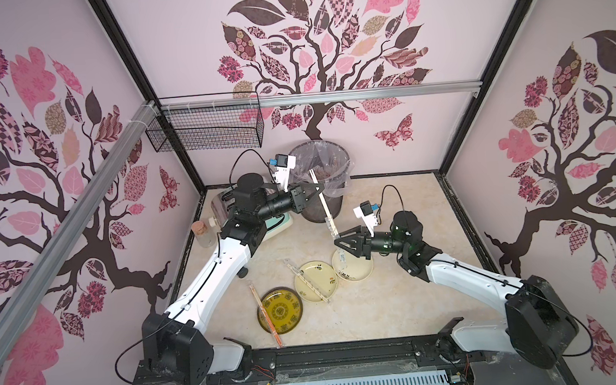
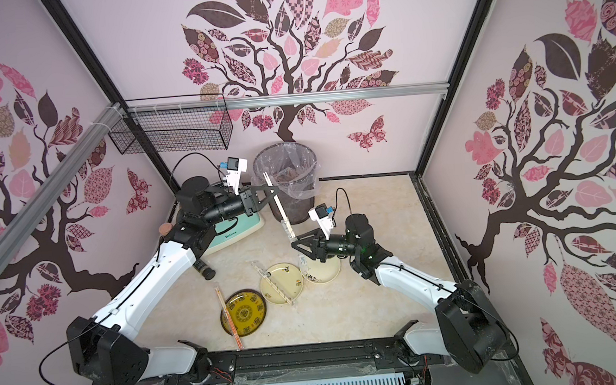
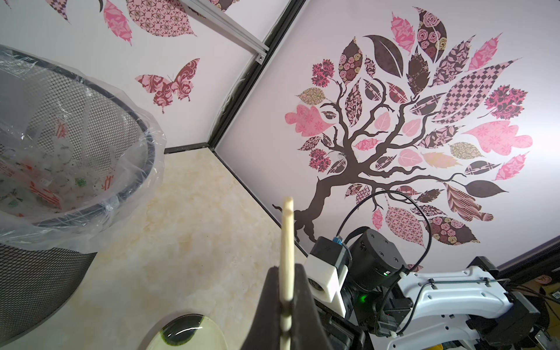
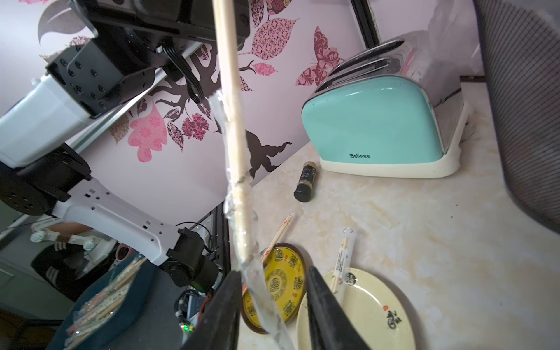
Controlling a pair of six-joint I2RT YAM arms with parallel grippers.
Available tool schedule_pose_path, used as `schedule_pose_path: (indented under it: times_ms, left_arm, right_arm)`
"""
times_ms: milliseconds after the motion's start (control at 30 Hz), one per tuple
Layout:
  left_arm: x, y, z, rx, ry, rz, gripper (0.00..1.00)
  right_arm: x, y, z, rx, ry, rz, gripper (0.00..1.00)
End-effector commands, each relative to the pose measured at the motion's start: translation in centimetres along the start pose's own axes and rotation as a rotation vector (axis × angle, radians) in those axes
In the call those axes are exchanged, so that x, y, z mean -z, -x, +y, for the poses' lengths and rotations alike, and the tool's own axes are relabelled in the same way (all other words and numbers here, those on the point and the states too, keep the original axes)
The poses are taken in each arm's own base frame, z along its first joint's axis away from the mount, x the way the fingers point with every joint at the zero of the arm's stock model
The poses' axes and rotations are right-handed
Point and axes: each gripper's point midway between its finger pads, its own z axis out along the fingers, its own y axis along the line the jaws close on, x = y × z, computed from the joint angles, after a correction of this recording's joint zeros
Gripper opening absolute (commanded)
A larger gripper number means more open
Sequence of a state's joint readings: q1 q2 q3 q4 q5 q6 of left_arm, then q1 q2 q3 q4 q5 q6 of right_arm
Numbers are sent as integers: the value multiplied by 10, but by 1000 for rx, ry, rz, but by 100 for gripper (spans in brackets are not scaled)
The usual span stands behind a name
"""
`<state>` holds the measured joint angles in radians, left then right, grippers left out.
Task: Remove the packaging of disposable chopsticks
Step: Remove the packet bag from the disposable chopsticks.
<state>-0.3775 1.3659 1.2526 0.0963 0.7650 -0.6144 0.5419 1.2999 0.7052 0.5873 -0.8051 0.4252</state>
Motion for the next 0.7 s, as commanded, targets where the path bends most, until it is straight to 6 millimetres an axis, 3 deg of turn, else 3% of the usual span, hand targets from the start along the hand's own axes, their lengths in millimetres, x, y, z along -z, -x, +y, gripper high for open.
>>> schedule_pose_path:
  times_ms: [0,133,367,667]
  left_arm:
    - [4,5,-8,-19,-17,-17,0]
    - [4,6,-6,-18,-12,-21,0]
    - [6,10,-4,-38,20,-34,0]
    - [23,20,20,4,120,-90,0]
  right_arm:
    - [-3,10,7,18,29,-10,27]
    - [-3,7,6,11,29,-4,14]
    - [2,-7,-5,-17,-32,9,0]
    - [21,-22,-31,-13,-247,34,0]
